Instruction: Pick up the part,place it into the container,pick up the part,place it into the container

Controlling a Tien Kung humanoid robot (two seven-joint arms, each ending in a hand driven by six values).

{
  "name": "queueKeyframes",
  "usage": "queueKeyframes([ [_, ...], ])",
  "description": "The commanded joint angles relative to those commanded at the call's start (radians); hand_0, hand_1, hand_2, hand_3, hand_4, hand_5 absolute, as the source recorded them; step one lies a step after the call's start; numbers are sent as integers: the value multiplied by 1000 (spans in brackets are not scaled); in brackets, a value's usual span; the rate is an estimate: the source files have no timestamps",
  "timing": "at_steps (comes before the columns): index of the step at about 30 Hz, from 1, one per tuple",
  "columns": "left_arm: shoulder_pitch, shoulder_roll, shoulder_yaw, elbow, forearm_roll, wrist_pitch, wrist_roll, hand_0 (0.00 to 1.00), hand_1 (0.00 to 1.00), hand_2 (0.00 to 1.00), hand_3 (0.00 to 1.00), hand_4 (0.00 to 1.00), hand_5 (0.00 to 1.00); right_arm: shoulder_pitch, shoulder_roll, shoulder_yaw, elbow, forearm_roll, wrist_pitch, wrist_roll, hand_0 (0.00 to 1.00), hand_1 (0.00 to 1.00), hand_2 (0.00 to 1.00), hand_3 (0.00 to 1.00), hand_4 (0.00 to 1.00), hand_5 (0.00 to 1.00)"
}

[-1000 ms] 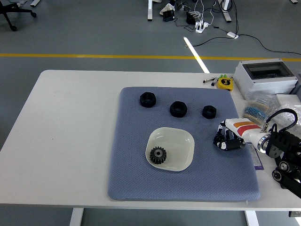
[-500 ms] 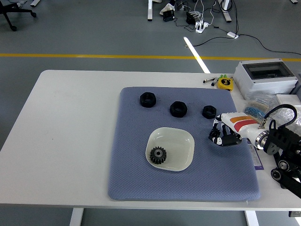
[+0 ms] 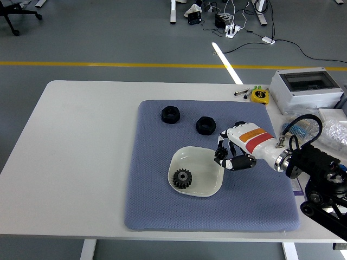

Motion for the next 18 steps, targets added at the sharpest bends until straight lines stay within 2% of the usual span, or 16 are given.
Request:
queueKeyframes([
  [4,0,-1,0,0,2,2,-1,668,552,569,562,648,617,14,13,-26,52,-28,7,-7,4,133,245,416,675,395],
  [9,0,0,-2,1,4,2,-2,667,553,567,562,649,618,38,44,-68,81,-49,9,-11,5,135,246,419,670,392],
  [18,4,0,-5,0,9,1,-2,668,556,570,562,648,616,85,136,-151,33,-99,21,-35,12,137,248,422,676,386],
])
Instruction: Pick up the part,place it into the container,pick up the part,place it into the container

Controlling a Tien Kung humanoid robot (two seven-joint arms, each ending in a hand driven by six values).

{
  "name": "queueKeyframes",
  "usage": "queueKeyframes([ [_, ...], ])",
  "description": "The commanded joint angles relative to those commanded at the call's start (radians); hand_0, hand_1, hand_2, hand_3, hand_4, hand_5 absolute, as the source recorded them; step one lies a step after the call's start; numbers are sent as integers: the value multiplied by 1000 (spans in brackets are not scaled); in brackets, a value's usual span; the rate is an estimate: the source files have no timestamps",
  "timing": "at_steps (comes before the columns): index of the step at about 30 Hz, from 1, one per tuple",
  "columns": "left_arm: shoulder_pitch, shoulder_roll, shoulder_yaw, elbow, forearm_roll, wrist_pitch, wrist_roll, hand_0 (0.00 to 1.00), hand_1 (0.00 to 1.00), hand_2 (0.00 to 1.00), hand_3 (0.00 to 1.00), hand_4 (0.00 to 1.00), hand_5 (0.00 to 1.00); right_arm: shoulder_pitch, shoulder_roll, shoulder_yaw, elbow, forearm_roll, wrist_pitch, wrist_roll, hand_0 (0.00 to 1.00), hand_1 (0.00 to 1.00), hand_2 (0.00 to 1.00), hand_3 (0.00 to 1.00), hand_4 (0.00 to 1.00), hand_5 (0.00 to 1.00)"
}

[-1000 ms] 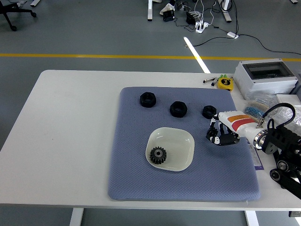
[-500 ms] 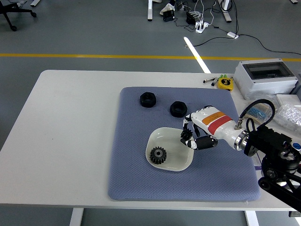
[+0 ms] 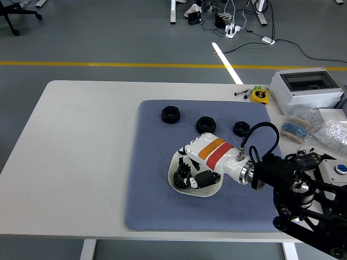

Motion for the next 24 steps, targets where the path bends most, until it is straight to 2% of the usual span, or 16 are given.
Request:
queueKeyframes([
  [6,2,1,-4,0,7,-1,1,668,552,566,561,644,610,32,56,-51,-67,-6,-1,-20,16,143,256,425,691,375],
  [7,2,1,-5,0,9,-2,1,670,551,563,561,642,607,36,64,-57,-80,-5,-2,-24,30,163,306,455,716,352],
  [11,2,2,-9,0,14,-4,3,670,551,563,561,642,607,48,87,-69,-118,-8,-1,-40,30,163,306,455,716,352],
  [12,3,3,-9,-1,15,-5,3,670,551,563,561,642,607,50,90,-71,-123,-11,4,-43,30,163,306,455,716,352],
  [13,3,3,-10,-1,16,-5,3,669,551,564,562,642,604,51,91,-72,-125,-15,7,-46,41,198,358,483,687,391],
  [18,5,2,-14,-1,22,-6,4,669,551,564,562,642,604,54,99,-77,-142,-31,17,-51,41,198,358,483,687,391],
  [19,5,2,-15,-1,23,-7,4,670,552,565,562,642,604,54,100,-77,-145,-31,19,-50,55,239,423,511,768,351],
  [24,4,1,-17,-1,25,-7,4,670,552,565,562,642,604,56,105,-81,-160,-32,20,-46,55,239,423,511,768,351],
])
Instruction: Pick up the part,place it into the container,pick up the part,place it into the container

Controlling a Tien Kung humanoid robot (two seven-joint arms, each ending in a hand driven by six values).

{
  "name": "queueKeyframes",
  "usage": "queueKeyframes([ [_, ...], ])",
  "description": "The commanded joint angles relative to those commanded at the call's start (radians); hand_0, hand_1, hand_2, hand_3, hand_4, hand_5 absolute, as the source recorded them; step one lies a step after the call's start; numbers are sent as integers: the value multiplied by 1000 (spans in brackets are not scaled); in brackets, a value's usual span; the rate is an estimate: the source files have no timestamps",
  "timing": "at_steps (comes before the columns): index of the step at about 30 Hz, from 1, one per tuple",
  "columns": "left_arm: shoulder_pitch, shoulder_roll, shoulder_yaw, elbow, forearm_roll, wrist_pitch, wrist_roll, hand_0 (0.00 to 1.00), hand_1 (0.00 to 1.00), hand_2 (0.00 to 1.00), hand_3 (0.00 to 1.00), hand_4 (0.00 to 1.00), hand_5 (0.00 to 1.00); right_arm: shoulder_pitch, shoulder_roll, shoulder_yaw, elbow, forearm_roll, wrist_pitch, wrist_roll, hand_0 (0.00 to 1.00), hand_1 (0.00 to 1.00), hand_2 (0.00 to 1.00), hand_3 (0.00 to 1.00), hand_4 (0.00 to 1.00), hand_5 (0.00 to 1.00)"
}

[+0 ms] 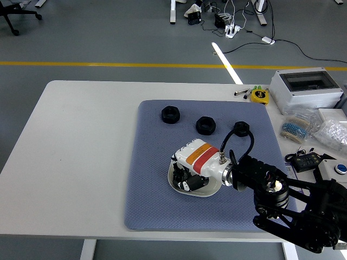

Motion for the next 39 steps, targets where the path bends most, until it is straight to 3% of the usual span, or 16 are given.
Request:
queueKeyframes([
  [1,-2,0,2,0,-1,0,-1,671,551,564,561,642,604,1,1,1,-7,0,-1,1,63,272,463,518,818,322],
  [7,-5,0,9,0,-12,3,-5,671,551,564,561,642,604,1,0,3,-34,3,2,5,63,288,487,524,822,311],
  [39,-6,-1,10,1,-19,4,-7,672,551,561,560,640,604,2,-1,14,-53,43,-5,9,71,291,493,521,813,330],
])
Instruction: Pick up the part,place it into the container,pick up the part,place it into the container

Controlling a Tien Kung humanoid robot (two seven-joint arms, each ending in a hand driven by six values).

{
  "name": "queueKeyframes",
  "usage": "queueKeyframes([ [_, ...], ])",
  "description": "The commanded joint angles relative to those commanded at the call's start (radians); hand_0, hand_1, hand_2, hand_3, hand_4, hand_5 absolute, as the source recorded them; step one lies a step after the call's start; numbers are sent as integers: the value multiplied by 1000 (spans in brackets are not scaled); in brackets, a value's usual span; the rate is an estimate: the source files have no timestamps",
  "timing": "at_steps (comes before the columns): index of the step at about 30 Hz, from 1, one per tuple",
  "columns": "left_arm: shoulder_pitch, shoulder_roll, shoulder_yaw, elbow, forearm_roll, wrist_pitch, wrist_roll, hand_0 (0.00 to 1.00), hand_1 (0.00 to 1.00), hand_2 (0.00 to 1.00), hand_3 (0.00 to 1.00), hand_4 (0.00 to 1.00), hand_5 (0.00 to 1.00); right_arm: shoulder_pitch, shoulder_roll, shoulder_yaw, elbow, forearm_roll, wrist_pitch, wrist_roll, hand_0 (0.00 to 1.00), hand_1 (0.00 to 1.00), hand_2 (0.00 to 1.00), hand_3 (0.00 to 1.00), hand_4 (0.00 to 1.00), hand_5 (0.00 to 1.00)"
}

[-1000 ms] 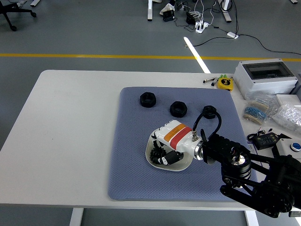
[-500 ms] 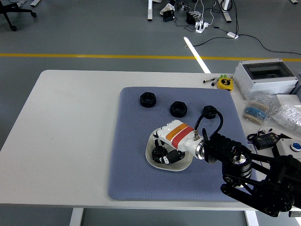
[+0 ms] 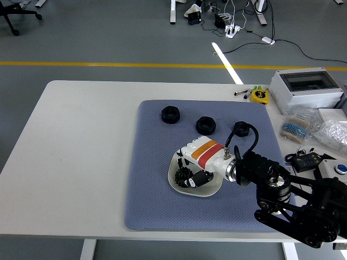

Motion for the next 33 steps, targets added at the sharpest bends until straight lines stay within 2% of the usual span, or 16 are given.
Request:
queueKeyframes([
  [10,1,0,0,0,-2,1,0,672,548,561,560,639,602,-2,3,11,-2,7,-7,3,71,289,492,520,808,337],
  [25,3,0,1,1,-3,2,0,671,549,560,560,638,602,-6,-16,36,38,10,1,5,72,289,493,520,806,338],
  [29,5,-1,1,1,-2,2,0,671,548,560,560,638,601,-23,-43,67,106,-15,20,-3,72,291,495,521,803,340],
  [33,8,-1,-5,1,5,2,2,671,548,560,560,638,601,-43,-79,100,227,-42,65,-13,72,291,495,521,803,340],
])
